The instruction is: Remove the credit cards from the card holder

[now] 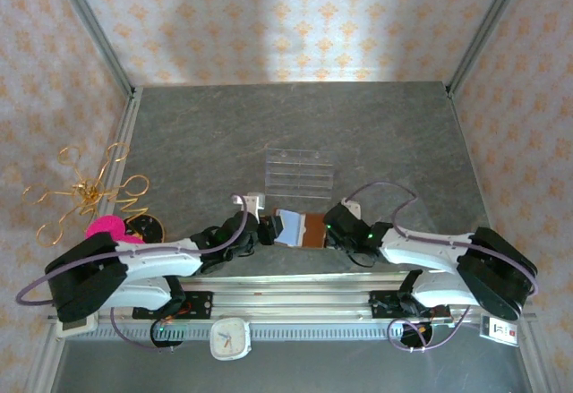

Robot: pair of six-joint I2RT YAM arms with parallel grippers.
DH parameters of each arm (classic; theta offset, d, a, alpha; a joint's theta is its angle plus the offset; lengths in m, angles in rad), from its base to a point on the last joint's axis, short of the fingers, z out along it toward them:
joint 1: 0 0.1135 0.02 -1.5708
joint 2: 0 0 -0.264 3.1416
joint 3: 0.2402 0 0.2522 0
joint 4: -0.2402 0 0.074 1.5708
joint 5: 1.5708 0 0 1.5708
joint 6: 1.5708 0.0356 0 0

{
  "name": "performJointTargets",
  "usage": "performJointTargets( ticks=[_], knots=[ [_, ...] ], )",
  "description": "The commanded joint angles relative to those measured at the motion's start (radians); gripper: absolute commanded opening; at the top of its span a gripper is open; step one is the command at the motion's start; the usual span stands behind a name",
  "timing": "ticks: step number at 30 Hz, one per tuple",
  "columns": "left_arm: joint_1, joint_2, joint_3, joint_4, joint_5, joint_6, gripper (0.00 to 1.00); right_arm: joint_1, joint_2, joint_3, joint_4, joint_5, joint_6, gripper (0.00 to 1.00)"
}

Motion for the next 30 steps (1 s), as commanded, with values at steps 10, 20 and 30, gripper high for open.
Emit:
performJointTargets(
  ticks=[10, 20, 30],
  knots=[
    [0.010, 0.147, 0.062, 0.081, 0.059, 0.038, 0.19, -0.011, -0.075, 0.012, 0.018, 0.042, -0.046, 0.42],
    [0.009, 0.187, 0.082, 0.102, 0.100, 0.051, 0.18, -0.011, -0.337, 0.059, -0.071, 0.041, -0.099, 0.41],
    [0.023, 0.112, 0.040, 0.071, 0.038, 0.002, 0.23, -0.011, -0.151, 0.115, 0.258, -0.270, -0.091, 0.10]
  ],
)
